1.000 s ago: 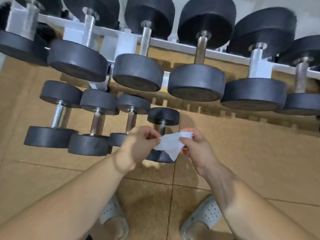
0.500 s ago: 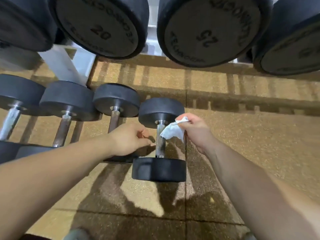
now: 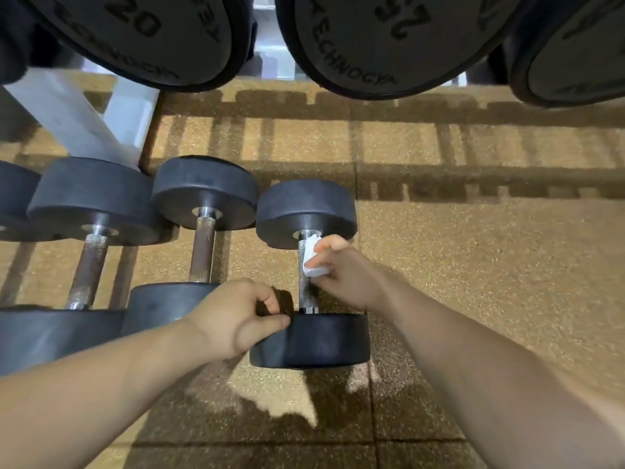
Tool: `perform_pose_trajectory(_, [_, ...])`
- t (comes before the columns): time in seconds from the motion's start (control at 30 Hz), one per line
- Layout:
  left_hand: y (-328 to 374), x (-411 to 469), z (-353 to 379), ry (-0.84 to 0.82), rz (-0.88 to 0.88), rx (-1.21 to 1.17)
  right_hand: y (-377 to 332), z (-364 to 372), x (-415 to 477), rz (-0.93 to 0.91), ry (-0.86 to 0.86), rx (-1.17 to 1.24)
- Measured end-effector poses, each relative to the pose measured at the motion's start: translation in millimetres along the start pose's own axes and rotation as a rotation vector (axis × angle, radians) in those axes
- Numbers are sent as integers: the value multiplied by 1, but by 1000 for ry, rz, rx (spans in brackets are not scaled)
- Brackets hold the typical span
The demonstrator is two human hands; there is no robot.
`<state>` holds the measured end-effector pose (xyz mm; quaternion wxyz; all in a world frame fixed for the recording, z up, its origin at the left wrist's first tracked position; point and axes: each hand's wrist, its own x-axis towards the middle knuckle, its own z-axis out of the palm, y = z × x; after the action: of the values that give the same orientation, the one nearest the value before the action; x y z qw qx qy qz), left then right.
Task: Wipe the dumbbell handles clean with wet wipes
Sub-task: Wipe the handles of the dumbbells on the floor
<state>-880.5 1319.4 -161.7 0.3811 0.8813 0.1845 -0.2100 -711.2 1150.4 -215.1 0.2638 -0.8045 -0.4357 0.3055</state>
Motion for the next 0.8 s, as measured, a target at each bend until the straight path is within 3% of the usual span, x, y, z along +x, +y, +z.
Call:
perform_pose_trajectory(0.13, [-7,0,10,85,-45,-78,0,3,7,50,6,106])
perform_pose_trajectory(0.2, [-9,-1,14,125,-38,-72,1,6,15,56,22,26])
perform_pose_trajectory(0.37, [-8,-4,14,186,-38,-38,-2,12,24,158,228,38])
perform_pose_trajectory(0.47, [-8,-9,15,205,-25,-62,5,19,29,244,255,68])
perform_pose_trajectory(0.63, [-10,-11,24,232,15,70,15,29,34,63,278,10])
perform_pose_trajectory(0.8, [-11,-13,25,219,30,73,18,34,28,69,223,111])
